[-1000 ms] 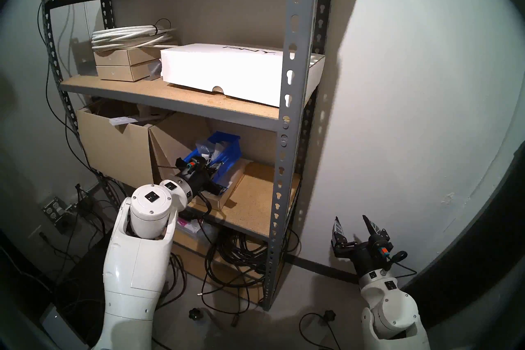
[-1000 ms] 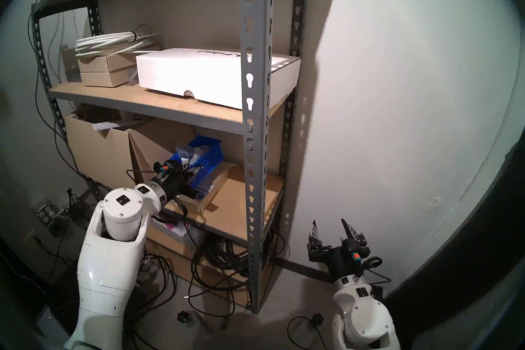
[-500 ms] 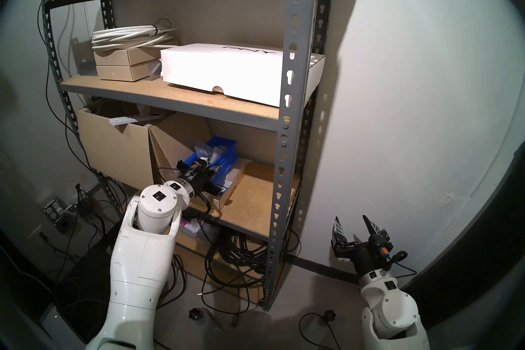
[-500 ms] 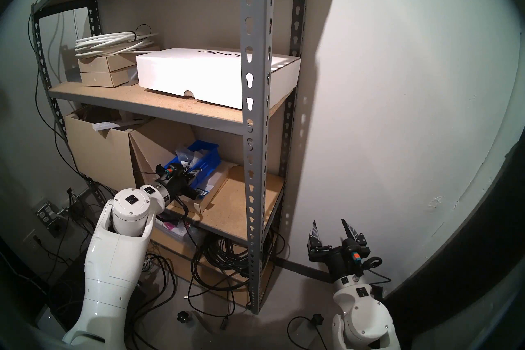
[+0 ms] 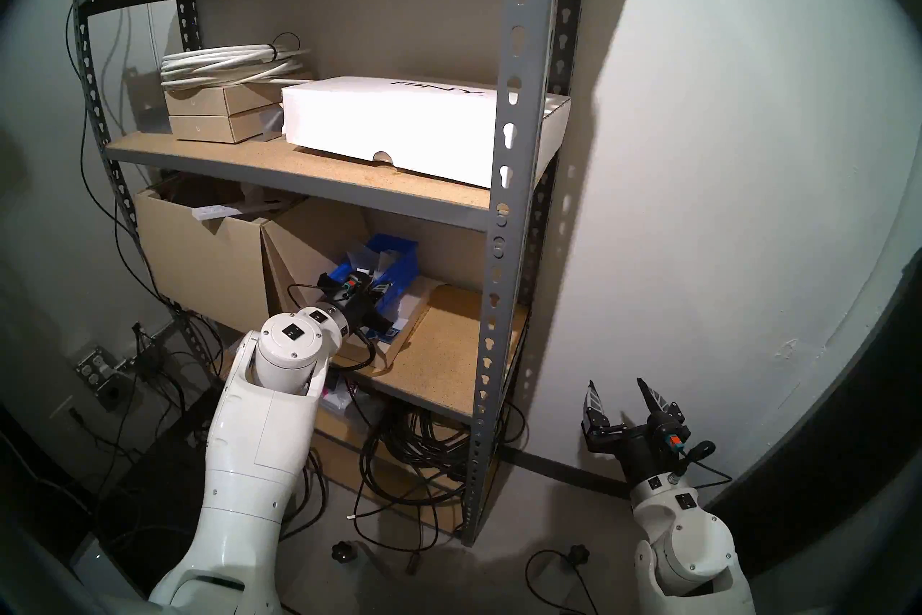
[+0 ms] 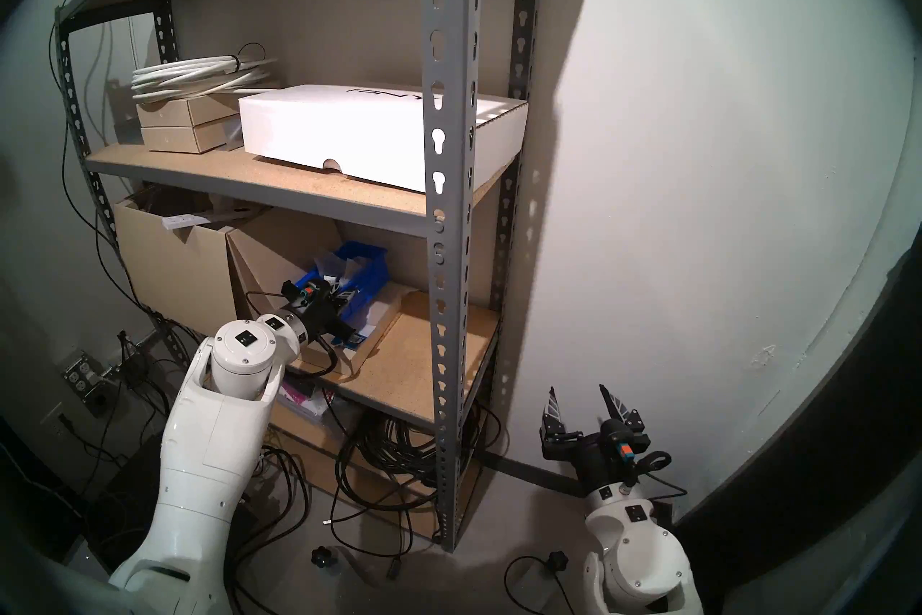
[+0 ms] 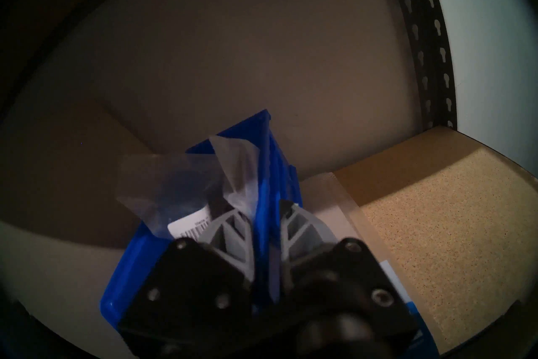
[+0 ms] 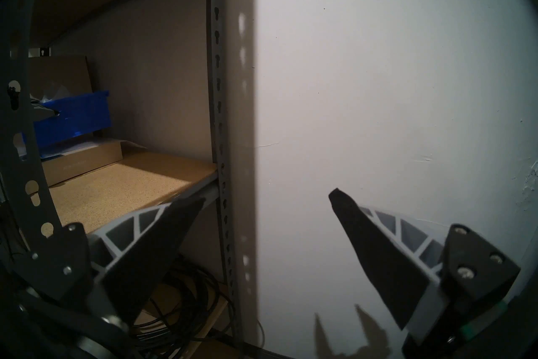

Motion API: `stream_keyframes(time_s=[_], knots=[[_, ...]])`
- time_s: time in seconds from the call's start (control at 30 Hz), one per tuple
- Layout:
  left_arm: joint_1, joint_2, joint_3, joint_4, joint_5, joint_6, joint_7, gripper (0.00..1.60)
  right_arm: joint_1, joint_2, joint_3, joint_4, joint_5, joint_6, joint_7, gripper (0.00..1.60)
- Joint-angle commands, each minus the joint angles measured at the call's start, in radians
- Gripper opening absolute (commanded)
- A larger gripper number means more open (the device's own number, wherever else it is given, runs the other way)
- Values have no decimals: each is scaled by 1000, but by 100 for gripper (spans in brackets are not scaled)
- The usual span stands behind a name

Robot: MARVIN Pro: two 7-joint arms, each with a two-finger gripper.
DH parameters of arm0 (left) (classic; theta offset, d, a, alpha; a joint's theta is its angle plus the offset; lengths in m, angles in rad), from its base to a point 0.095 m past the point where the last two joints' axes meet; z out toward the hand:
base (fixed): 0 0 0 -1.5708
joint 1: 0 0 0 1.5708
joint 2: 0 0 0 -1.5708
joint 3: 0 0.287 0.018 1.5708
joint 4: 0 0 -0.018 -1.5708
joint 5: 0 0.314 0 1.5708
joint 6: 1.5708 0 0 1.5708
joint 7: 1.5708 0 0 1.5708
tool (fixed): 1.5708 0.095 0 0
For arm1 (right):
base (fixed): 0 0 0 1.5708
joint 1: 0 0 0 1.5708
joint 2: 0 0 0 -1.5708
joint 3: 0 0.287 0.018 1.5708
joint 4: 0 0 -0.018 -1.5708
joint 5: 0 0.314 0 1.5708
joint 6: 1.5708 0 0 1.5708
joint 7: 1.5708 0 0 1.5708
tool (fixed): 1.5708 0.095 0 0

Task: Organize the rack shelf by putting things into a case

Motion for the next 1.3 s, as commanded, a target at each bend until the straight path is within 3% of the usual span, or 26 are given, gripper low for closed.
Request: stream_keyframes(time_s=[0.0, 0.3, 0.37, 0.43, 0.5, 0.67, 0.77, 0.93, 0.97, 1.27], knots=[[-84, -7, 7, 16, 1, -20, 14, 0, 3, 0, 0, -20, 0, -4, 0, 160], [-102, -10, 22, 58, 24, -25, 28, 0, 3, 0, 0, -20, 0, -4, 0, 160], [-103, -11, 24, 59, 27, -25, 31, 24, 3, 0, 0, -20, 0, -4, 0, 160], [-104, -9, 27, 57, 31, -25, 28, 36, 3, 0, 0, -20, 0, -4, 0, 160], [-103, -9, 27, 53, 32, -23, 27, 62, 3, 0, 0, -20, 0, -4, 0, 160], [-95, -7, 28, 41, 37, -24, 30, 74, 3, 0, 0, -20, 0, -4, 0, 160], [-91, -7, 25, 35, 36, -23, 32, 102, 3, 0, 0, -20, 0, -4, 0, 160], [-81, -3, 26, 20, 38, -19, 25, 114, 2, 0, 0, -21, 0, -4, 0, 160], [-78, -4, 25, 18, 37, -19, 25, 134, 2, 0, 0, -21, 0, -4, 0, 160], [-36, -11, 10, -56, 7, -9, 6, 137, 2, 0, 0, -21, 0, -4, 0, 160]])
